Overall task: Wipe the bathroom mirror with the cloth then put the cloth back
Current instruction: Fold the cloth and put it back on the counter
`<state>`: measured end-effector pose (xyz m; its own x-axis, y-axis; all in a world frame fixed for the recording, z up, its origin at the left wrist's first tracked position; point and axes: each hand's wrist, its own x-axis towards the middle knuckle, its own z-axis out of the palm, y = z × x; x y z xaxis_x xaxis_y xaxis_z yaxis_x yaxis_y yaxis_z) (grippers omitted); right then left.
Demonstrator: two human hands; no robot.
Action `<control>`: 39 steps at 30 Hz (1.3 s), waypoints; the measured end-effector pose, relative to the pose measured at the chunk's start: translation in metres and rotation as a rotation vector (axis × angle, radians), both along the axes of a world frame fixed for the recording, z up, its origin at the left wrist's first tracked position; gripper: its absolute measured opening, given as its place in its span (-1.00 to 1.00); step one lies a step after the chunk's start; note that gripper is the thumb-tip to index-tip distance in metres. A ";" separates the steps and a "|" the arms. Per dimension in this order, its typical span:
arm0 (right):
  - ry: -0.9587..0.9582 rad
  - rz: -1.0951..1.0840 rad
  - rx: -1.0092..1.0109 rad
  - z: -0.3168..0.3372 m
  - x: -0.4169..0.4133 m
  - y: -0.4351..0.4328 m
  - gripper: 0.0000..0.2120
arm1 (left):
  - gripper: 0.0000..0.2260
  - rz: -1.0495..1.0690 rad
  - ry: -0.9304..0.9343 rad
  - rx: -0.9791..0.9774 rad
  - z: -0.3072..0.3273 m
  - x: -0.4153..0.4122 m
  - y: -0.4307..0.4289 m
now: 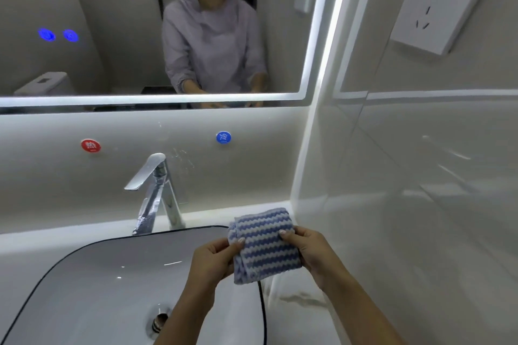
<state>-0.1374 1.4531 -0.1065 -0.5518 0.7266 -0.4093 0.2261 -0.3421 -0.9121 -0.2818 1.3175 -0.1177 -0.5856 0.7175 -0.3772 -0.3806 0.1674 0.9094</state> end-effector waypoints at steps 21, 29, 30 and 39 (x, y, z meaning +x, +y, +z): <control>-0.140 -0.157 0.011 -0.059 -0.018 0.075 -0.88 | -0.98 -0.010 0.062 -0.187 -0.053 -0.008 0.110; -0.318 -0.193 0.214 -0.094 -0.054 0.120 -0.83 | -0.89 -0.034 0.278 -0.312 -0.084 -0.029 0.172; -0.352 -0.183 0.231 -0.100 -0.057 0.123 -0.80 | -0.89 -0.040 0.292 -0.345 -0.091 -0.029 0.177; -0.542 -0.068 0.219 -0.163 -0.060 0.129 -0.87 | -0.80 -0.054 0.288 -0.599 -0.155 -0.009 0.196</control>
